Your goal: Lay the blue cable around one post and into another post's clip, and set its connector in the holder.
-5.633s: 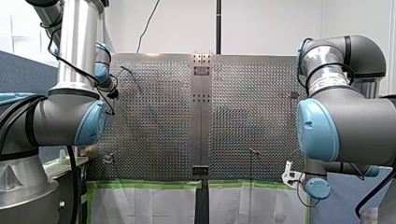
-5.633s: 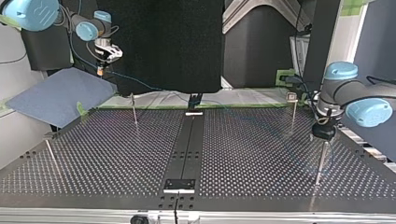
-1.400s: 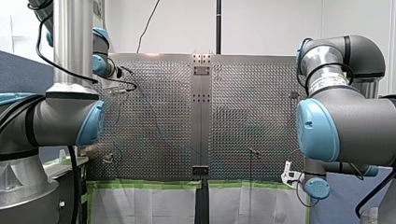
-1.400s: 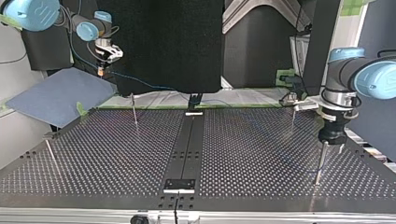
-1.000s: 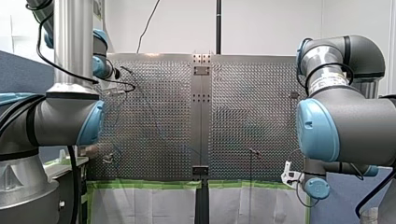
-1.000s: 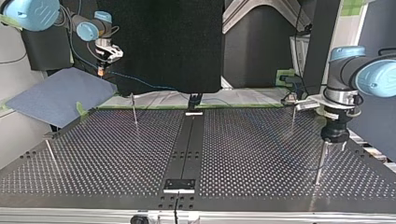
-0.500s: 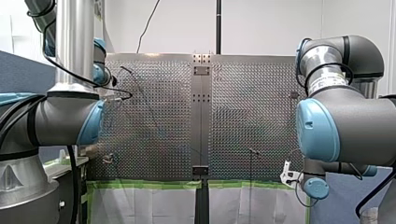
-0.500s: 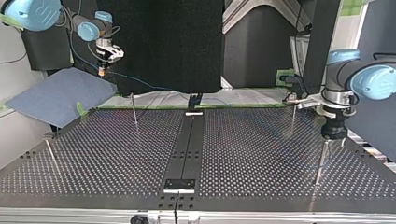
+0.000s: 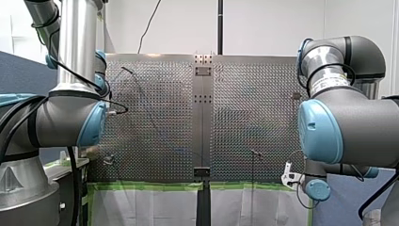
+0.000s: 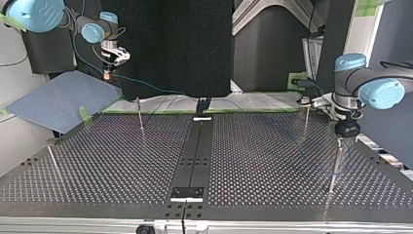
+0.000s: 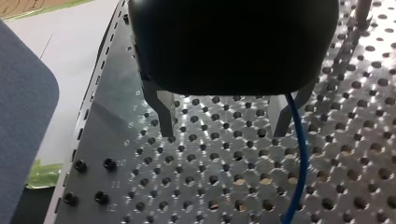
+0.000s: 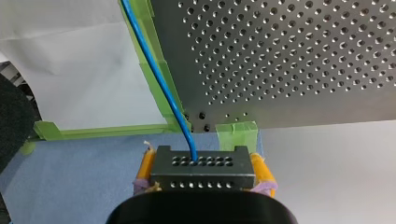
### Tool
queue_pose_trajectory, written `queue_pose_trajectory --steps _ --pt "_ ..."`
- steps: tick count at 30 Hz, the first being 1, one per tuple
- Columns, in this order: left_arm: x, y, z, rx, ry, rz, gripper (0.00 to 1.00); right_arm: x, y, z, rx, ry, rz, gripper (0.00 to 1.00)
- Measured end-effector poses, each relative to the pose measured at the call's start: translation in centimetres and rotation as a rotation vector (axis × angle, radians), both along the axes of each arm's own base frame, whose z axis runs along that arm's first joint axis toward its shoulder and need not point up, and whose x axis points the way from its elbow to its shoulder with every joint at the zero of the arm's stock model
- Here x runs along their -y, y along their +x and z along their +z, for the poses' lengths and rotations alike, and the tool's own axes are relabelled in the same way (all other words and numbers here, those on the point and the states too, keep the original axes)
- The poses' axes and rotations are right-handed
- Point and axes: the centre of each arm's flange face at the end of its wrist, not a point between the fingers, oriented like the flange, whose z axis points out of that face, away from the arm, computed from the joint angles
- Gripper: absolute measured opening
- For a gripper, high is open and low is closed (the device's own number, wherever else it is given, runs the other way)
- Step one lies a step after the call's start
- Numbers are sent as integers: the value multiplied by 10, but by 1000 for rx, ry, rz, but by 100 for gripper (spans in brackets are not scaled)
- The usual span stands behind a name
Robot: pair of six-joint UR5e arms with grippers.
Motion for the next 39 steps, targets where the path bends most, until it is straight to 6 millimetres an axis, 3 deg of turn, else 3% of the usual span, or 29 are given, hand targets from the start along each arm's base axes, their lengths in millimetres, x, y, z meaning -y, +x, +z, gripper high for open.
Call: queue_pose_trajectory --steps 7,15,28,39 --pt "1 -1 -1 -20 66 31 98 3 -3 1 13 -7 -6 0" --pt "16 -3 -11 -56 136 5 98 5 -6 1 21 -12 -11 0" --pt "40 -5 -72 -242 205 -65 98 7 -11 1 22 -11 -21 0" --pt "43 -33 -113 -421 270 -45 98 6 -12 0 23 -10 -24 0"
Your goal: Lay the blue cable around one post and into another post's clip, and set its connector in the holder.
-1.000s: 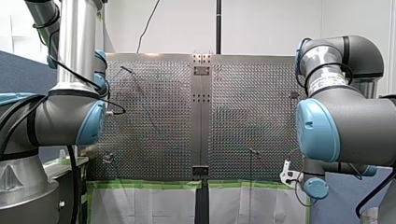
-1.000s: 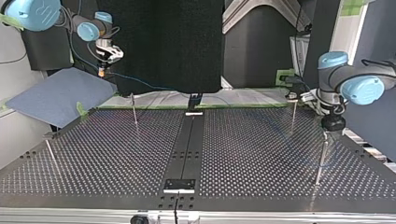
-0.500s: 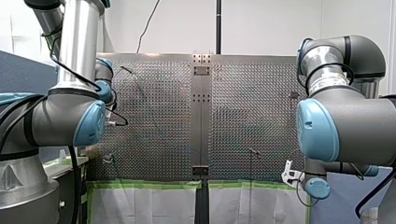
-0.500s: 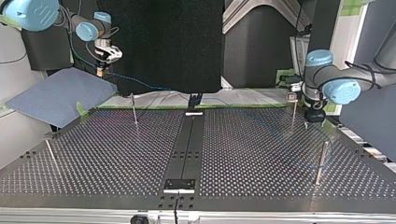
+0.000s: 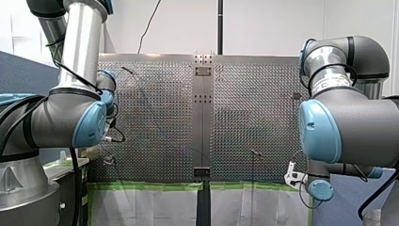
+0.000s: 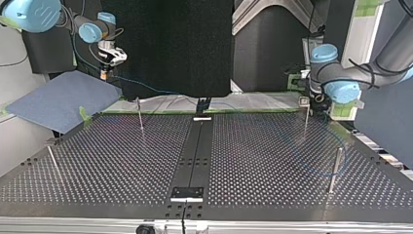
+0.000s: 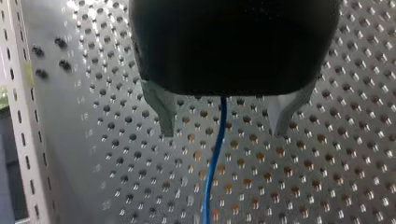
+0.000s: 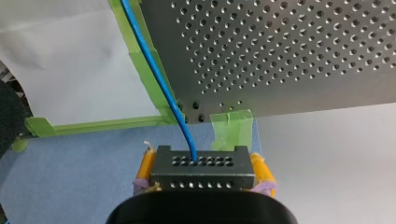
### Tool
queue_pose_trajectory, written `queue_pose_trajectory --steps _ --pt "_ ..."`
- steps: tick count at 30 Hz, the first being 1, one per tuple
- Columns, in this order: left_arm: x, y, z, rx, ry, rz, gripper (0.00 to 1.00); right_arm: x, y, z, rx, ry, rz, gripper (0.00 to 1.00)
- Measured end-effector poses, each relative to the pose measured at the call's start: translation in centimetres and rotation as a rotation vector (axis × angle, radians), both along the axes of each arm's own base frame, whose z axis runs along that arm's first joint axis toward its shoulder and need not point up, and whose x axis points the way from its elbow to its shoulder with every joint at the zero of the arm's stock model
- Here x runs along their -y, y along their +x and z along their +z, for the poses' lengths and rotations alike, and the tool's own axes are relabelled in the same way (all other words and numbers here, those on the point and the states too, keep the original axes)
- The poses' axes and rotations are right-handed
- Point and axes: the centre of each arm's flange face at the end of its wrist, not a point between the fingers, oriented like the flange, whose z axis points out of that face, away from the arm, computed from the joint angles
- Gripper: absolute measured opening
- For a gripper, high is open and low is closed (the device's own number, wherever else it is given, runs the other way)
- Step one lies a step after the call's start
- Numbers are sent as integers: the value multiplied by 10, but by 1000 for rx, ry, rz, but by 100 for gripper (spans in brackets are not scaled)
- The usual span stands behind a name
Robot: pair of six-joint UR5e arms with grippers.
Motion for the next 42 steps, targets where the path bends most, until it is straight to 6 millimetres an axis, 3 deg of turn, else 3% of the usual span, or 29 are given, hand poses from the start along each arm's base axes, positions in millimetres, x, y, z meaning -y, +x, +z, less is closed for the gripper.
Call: queue_pose_trajectory --steps 13,19,26,33,42 --pt "11 -21 -9 -160 90 -34 98 0 0 0 8 -3 -1 0" --pt "15 -22 -26 -219 113 -82 98 0 0 0 9 -3 -2 0" --pt "6 -29 -43 -324 166 -73 98 0 0 0 9 -1 -1 0" --pt "3 -38 -39 -398 230 -68 98 0 0 0 8 0 -1 0" --pt "7 -55 -15 -411 324 -90 98 0 0 -1 8 -1 -1 0"
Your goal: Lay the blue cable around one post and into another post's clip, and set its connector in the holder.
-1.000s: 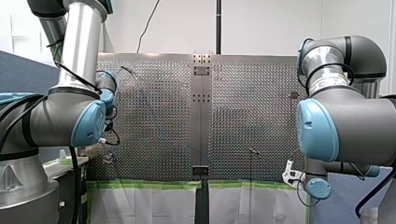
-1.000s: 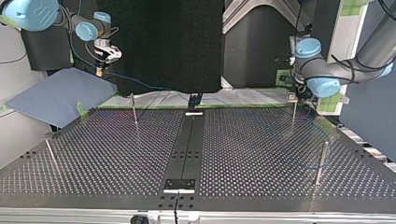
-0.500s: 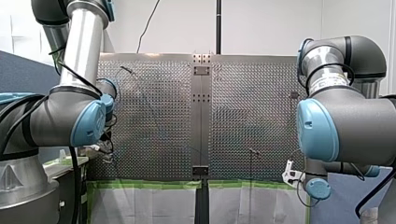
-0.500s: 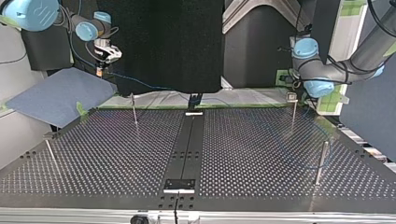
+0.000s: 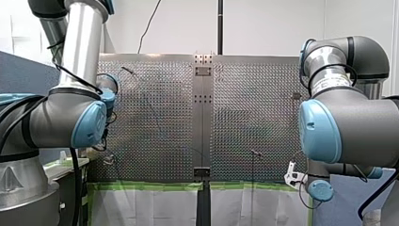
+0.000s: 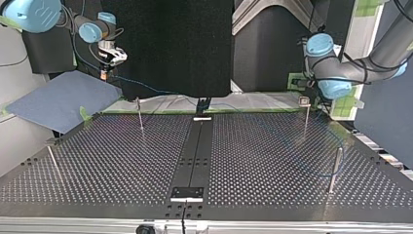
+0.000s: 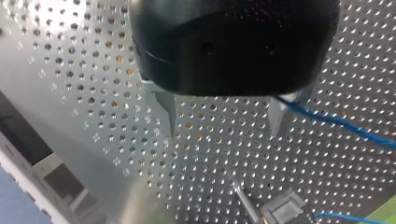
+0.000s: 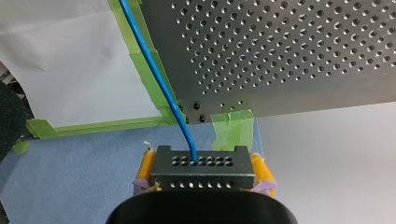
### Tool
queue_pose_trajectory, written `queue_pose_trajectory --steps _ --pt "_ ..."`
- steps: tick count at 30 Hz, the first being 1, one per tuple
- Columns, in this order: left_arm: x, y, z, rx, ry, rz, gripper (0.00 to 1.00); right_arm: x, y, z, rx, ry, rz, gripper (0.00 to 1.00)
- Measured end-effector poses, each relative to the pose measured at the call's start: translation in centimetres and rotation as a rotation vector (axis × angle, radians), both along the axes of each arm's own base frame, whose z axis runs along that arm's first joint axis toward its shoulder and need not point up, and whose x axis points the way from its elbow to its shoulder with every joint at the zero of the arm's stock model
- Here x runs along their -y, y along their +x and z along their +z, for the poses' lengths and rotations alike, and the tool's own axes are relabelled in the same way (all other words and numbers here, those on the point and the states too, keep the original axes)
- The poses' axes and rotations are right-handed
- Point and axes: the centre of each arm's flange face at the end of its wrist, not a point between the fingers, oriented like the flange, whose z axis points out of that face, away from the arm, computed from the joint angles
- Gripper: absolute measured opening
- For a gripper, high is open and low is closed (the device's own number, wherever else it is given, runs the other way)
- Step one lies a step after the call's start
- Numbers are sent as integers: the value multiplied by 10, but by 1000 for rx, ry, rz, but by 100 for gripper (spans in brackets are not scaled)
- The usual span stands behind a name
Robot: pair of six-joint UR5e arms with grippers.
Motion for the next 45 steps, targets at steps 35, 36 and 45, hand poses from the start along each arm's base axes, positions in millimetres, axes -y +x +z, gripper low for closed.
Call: queue_pose_trajectory --steps 35,36,45 --pt "36 -58 34 48 -2 -194 98 0 0 0 9 0 -2 0" --pt "36 -59 36 53 -1 -202 98 0 0 0 9 0 -2 0" --pt "34 -55 79 95 70 -241 98 2 1 1 11 -3 1 0"
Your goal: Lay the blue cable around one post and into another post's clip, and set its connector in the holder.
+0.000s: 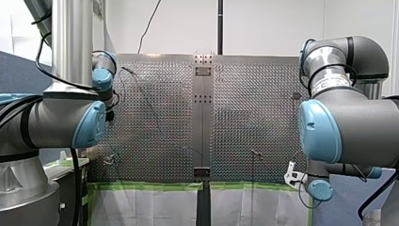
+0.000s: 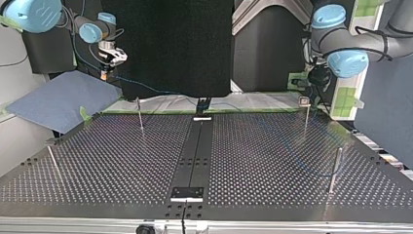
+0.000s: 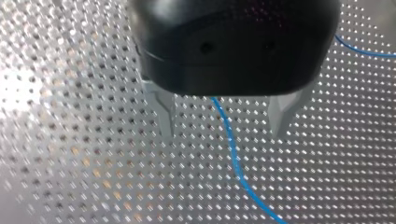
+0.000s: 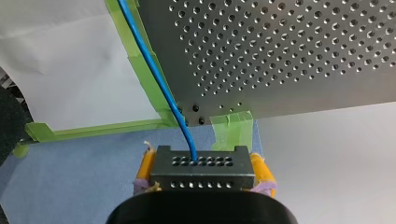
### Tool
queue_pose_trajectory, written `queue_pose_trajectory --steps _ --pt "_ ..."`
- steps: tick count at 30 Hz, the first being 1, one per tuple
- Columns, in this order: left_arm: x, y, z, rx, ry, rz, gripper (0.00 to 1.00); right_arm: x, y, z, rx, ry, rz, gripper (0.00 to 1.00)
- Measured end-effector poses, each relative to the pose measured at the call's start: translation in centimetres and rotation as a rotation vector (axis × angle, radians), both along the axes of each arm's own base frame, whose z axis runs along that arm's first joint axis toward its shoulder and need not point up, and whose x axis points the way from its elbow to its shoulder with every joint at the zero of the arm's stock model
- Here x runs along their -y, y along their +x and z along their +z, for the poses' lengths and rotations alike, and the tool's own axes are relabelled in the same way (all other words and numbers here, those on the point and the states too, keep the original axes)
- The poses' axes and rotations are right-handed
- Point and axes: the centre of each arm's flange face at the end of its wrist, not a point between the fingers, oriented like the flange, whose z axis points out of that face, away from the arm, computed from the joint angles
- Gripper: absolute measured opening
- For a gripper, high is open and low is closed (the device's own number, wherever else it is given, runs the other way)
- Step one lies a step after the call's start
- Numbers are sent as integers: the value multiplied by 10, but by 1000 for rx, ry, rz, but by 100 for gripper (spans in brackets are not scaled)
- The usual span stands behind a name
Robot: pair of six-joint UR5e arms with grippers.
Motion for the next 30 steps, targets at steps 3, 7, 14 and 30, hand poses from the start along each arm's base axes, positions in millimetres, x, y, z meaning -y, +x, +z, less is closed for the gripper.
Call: queue_pose_trajectory --steps 3,7,14,30 --pt "-1 2 16 16 24 -11 98 0 1 0 1 1 1 0" --pt "-2 4 40 42 48 -15 98 1 1 0 7 2 1 0" --pt "-3 3 85 96 81 3 98 1 2 0 13 5 3 0" --pt "1 -17 186 197 196 -48 98 0 7 0 16 8 13 0"
